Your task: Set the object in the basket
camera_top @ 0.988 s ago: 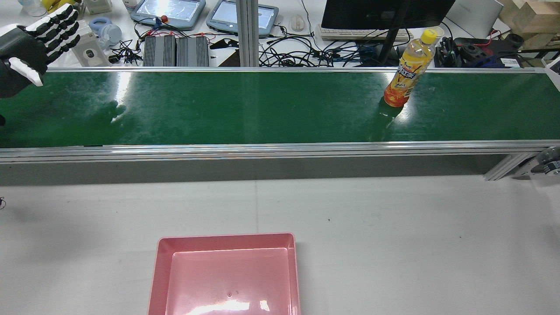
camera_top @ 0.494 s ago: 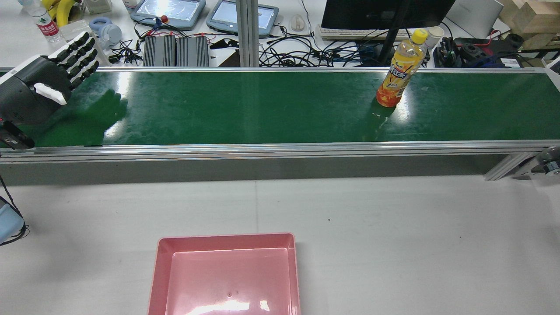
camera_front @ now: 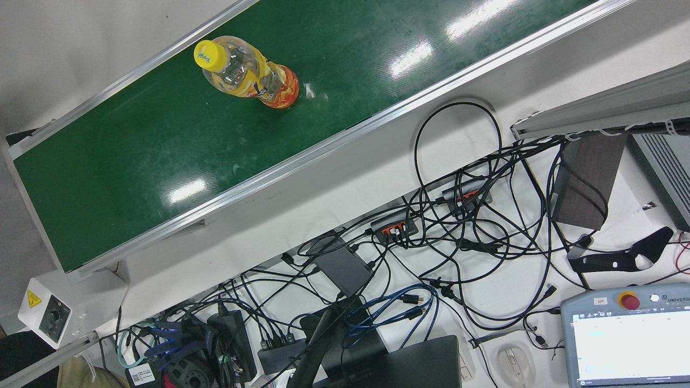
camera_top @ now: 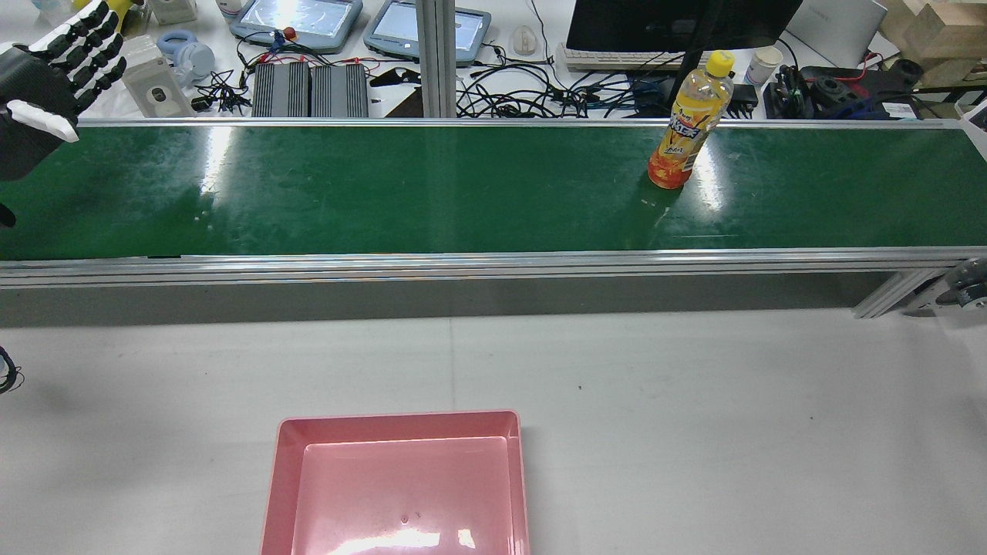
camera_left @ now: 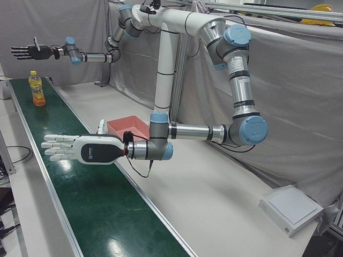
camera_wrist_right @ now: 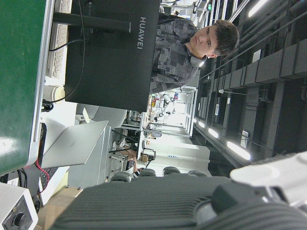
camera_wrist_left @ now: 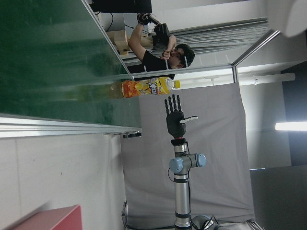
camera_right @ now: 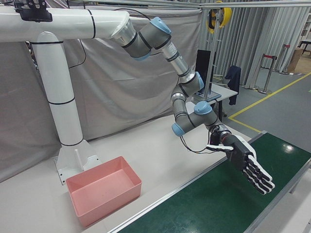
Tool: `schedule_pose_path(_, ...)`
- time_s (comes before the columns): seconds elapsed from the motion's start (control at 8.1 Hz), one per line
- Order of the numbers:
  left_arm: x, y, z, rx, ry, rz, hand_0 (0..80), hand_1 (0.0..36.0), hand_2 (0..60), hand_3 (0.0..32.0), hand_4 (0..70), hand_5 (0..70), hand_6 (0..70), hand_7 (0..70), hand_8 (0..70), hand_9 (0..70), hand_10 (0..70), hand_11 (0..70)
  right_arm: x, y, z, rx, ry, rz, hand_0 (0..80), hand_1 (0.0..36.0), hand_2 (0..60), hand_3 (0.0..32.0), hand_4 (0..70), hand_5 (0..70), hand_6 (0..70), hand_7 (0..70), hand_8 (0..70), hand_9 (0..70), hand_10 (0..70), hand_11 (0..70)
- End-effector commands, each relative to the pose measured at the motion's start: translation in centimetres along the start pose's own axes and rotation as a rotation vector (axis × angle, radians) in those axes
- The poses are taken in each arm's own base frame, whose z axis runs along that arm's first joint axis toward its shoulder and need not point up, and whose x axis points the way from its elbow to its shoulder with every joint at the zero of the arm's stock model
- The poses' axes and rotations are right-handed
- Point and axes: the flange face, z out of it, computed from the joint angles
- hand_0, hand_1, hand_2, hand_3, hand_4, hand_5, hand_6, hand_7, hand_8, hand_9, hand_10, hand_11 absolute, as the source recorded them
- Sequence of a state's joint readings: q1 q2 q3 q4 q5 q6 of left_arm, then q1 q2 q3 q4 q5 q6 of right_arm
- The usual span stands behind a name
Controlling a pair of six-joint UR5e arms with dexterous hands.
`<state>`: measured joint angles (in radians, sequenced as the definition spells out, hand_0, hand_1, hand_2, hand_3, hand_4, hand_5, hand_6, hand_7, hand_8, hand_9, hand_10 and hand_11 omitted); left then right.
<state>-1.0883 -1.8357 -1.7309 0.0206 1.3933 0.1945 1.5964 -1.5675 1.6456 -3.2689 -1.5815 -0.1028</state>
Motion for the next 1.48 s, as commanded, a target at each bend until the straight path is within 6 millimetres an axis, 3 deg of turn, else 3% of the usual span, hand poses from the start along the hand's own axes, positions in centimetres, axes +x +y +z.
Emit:
schedule_pose_path(0.0,0.2,0.0,-0.3,0.020,-0.005,0.052,58.6,5.1,0.0,0.6,6.0,0.0,0.0,0.0,0.0,0.0,0.0,0.0,0.0,0.0,0.0,0.000,0.000,0.000,0.0,0.0,0.0,0.0,0.0,0.0,0.0,0.0,0.0,0.0,0.0,0.0)
schedule_pose_path(0.62,-1.1,-0.9,-0.3,0.022,-0.062,0.095,55.0,3.5,0.0,0.4,5.9,0.0,0.0,0.0,0.0,0.0,0.0,0.0,0.1,-0.1,0.1,0.001,0.001,0.000,0.0,0.0,0.0,0.0,0.0,0.0,0.0,0.0,0.0,0.0,0.0,0.0)
schedule_pose_path(1.36,-0.5,-1.0,-0.1,-0.012,-0.045,0.085,56.9,4.5,0.0,1.0,5.5,0.0,0.0,0.0,0.0,0.0,0.0,0.0,0.1,-0.1,0.0,0.003,0.001,0.000,0.0,0.0,0.0,0.0,0.0,0.0,0.0,0.0,0.0,0.0,0.0,0.0)
